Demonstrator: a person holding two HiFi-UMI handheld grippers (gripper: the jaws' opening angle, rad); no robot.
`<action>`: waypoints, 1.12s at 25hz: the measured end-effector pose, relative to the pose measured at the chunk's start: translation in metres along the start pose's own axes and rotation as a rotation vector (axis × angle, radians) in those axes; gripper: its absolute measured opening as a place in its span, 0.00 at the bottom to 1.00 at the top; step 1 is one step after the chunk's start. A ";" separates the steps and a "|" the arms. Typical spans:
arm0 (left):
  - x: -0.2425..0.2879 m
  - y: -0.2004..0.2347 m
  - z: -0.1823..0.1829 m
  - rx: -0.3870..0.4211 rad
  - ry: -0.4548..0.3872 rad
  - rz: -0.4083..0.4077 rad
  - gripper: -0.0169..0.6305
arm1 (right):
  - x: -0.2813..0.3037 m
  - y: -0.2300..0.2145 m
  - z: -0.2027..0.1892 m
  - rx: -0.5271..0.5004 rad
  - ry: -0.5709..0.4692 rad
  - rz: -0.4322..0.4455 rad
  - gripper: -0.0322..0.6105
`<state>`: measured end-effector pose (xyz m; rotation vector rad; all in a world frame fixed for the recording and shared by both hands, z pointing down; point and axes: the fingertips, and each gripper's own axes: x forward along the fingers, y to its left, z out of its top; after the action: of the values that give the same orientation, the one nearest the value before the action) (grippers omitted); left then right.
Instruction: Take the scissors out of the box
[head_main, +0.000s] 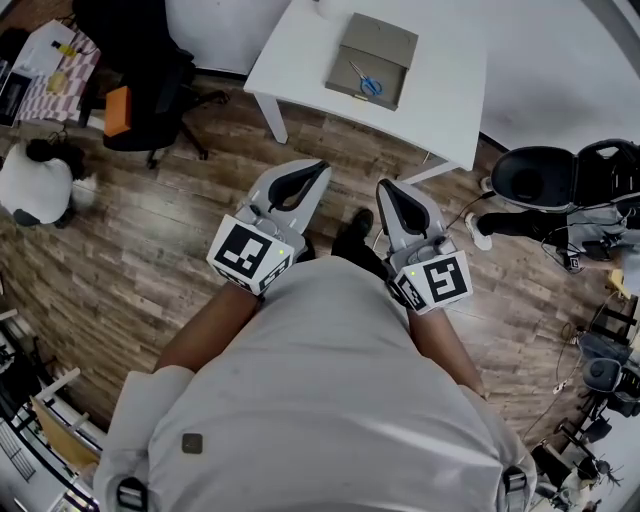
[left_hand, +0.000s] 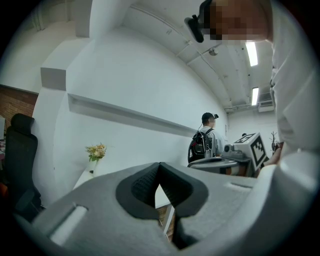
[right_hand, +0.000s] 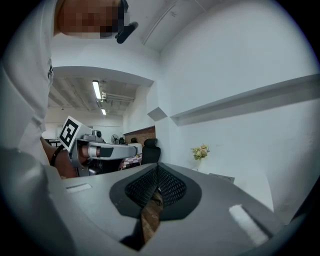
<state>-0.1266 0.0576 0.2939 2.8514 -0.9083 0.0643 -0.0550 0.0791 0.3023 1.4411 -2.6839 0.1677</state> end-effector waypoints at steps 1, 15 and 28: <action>0.005 0.002 0.000 0.001 0.003 0.006 0.03 | 0.003 -0.006 0.000 0.003 -0.002 0.006 0.07; 0.117 0.033 -0.003 -0.023 0.037 0.089 0.03 | 0.039 -0.136 -0.001 0.040 0.020 0.068 0.07; 0.216 0.049 0.008 0.007 0.050 0.132 0.03 | 0.047 -0.244 -0.002 0.091 0.010 0.078 0.07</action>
<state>0.0211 -0.1060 0.3111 2.7794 -1.0867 0.1530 0.1231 -0.0935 0.3236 1.3551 -2.7601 0.3052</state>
